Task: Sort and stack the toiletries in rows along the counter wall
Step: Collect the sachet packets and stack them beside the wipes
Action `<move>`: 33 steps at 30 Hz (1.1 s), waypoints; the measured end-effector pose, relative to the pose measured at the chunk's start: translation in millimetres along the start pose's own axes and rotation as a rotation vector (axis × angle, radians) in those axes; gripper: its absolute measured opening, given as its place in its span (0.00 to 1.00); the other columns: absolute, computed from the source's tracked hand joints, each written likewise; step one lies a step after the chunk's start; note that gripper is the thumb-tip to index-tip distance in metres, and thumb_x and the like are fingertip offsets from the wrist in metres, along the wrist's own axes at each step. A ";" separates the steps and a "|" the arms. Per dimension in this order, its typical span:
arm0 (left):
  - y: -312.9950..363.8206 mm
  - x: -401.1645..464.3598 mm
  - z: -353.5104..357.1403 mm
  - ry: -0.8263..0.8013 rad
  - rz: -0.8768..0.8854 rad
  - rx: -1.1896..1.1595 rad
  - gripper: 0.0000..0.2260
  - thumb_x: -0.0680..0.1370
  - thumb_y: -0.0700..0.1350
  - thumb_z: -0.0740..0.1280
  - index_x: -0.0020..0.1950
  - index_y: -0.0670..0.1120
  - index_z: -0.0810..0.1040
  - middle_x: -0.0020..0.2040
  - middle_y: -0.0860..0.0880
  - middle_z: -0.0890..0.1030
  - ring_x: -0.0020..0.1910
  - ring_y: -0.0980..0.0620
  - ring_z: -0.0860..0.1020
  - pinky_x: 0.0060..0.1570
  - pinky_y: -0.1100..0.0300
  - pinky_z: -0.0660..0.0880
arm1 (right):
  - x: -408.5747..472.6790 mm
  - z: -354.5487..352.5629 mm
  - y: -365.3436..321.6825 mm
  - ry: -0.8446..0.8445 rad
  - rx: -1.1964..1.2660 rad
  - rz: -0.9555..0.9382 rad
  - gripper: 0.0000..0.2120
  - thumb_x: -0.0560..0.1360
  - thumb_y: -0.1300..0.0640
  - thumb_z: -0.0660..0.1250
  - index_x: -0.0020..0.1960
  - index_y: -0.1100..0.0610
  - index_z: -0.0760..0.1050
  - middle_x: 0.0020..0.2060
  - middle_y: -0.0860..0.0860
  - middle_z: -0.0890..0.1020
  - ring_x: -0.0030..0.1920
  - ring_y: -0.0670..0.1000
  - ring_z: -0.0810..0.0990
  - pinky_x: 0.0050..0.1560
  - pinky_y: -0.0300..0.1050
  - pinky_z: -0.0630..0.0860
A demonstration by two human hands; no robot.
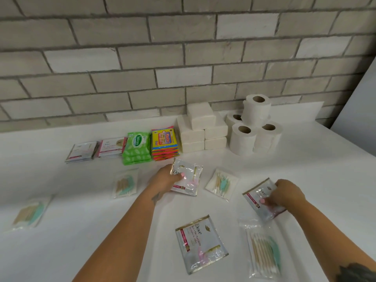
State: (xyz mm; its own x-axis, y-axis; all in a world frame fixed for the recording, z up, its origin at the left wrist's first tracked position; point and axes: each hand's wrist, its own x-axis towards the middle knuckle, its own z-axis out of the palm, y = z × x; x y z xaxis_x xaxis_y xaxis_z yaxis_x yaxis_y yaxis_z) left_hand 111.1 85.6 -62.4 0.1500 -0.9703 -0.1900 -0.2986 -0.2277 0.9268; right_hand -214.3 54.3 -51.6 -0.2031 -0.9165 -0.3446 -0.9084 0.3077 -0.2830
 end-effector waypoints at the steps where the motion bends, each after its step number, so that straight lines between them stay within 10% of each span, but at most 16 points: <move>1: 0.4 -0.5 -1.3 -0.003 -0.007 -0.014 0.08 0.77 0.42 0.67 0.54 0.52 0.75 0.48 0.49 0.81 0.48 0.48 0.79 0.55 0.49 0.76 | -0.9 -4.9 -2.1 0.022 0.019 -0.023 0.21 0.63 0.47 0.78 0.45 0.55 0.71 0.37 0.50 0.76 0.43 0.52 0.76 0.41 0.43 0.71; 10: -6.2 -11.2 -14.1 0.062 -0.063 -0.193 0.10 0.80 0.42 0.59 0.51 0.55 0.77 0.51 0.50 0.82 0.55 0.46 0.79 0.62 0.43 0.73 | -39.0 -40.1 -77.7 0.215 0.300 -0.433 0.14 0.64 0.57 0.78 0.40 0.50 0.72 0.34 0.45 0.77 0.37 0.48 0.76 0.33 0.42 0.70; 17: -15.9 -28.6 -24.9 -0.117 -0.027 -0.295 0.33 0.66 0.71 0.65 0.65 0.52 0.74 0.60 0.48 0.81 0.59 0.47 0.79 0.61 0.43 0.74 | -72.7 6.2 -171.9 0.062 -0.083 -0.788 0.16 0.62 0.59 0.76 0.47 0.54 0.74 0.44 0.52 0.82 0.46 0.55 0.79 0.42 0.42 0.71; 25: -32.9 -40.9 -34.8 0.016 0.190 -0.283 0.11 0.74 0.32 0.68 0.57 0.38 0.76 0.45 0.47 0.84 0.43 0.58 0.83 0.46 0.66 0.77 | -77.3 57.0 -210.2 0.233 -0.028 -0.944 0.18 0.61 0.60 0.74 0.47 0.55 0.71 0.47 0.54 0.77 0.46 0.58 0.77 0.40 0.44 0.68; 29: -38.8 -42.3 -34.9 0.130 0.229 -0.252 0.08 0.76 0.34 0.65 0.48 0.46 0.78 0.38 0.54 0.84 0.42 0.58 0.82 0.49 0.64 0.78 | -80.9 81.3 -203.6 0.266 0.410 -0.877 0.40 0.55 0.63 0.79 0.64 0.57 0.68 0.55 0.53 0.72 0.54 0.53 0.72 0.49 0.42 0.68; 33: -47.3 -41.8 -30.4 0.196 0.223 -0.252 0.11 0.76 0.36 0.66 0.53 0.51 0.77 0.50 0.53 0.84 0.51 0.58 0.81 0.54 0.63 0.76 | -88.6 93.9 -197.5 -0.014 0.773 -0.660 0.38 0.65 0.69 0.73 0.69 0.55 0.60 0.47 0.48 0.75 0.43 0.44 0.75 0.38 0.30 0.68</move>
State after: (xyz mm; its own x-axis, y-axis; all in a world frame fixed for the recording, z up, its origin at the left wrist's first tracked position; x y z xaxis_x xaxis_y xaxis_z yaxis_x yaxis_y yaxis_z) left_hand 147.7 139.4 -88.4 0.2919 -0.9540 0.0677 -0.1068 0.0378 0.9936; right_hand 17.5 98.8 -49.2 0.2624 -0.9616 0.0808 -0.3517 -0.1732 -0.9200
